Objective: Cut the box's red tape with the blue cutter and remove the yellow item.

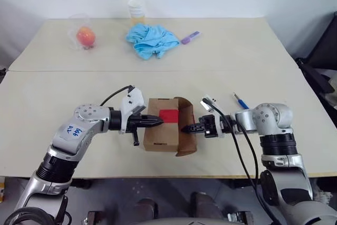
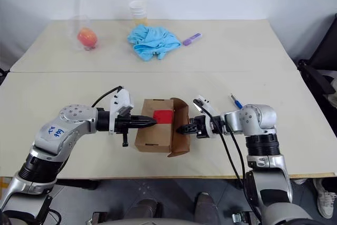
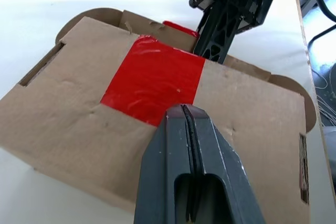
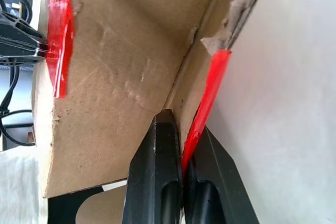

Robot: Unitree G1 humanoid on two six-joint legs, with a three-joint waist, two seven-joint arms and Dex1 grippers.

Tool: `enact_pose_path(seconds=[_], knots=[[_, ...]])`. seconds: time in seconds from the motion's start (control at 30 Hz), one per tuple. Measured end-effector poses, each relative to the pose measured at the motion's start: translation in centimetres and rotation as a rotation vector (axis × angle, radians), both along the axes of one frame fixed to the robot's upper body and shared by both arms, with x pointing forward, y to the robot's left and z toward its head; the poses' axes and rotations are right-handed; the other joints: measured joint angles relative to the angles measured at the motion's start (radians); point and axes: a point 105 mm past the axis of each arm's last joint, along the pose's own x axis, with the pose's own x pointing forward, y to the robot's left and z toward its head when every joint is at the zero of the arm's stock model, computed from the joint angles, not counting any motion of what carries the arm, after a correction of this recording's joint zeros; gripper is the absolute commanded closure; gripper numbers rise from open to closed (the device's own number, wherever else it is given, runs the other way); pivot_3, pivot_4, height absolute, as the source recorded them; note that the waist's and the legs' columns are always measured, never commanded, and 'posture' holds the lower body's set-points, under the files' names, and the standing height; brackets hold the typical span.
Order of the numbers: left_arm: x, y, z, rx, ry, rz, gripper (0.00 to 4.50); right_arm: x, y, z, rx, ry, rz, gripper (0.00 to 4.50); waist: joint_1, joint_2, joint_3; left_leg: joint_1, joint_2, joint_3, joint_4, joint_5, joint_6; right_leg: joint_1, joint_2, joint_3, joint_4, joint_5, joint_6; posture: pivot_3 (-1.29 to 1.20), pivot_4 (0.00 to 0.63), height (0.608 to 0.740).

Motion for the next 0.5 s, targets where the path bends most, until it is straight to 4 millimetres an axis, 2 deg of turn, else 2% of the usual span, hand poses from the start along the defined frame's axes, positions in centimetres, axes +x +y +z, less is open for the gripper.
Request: enact_pose_path(seconds=[0.23, 0.5], knots=[[0.6, -1.7, -0.1, -0.078, -0.048, 0.002, 4.50, 0.3, -3.3, 0.6, -0.076, -0.018, -0.067, 4.48, 0.019, 0.003, 0.002, -0.003, -0.001, 0.000, -0.001, -0.001, 0.002, 0.000, -0.001, -0.001, -0.003, 0.000, 0.000, 0.00, 0.150, 0.740], [1.2, -5.3, -0.5, -0.166, -0.070, -0.018, 4.50, 0.5, -7.7, 3.6, -0.211, -0.089, -0.127, 4.48, 0.018, 0.004, 0.002, -0.006, -0.002, 0.001, -0.001, -0.001, 0.003, -0.002, 0.000, -0.003, -0.007, 0.002, 0.003, 0.00, 0.150, 0.740]])
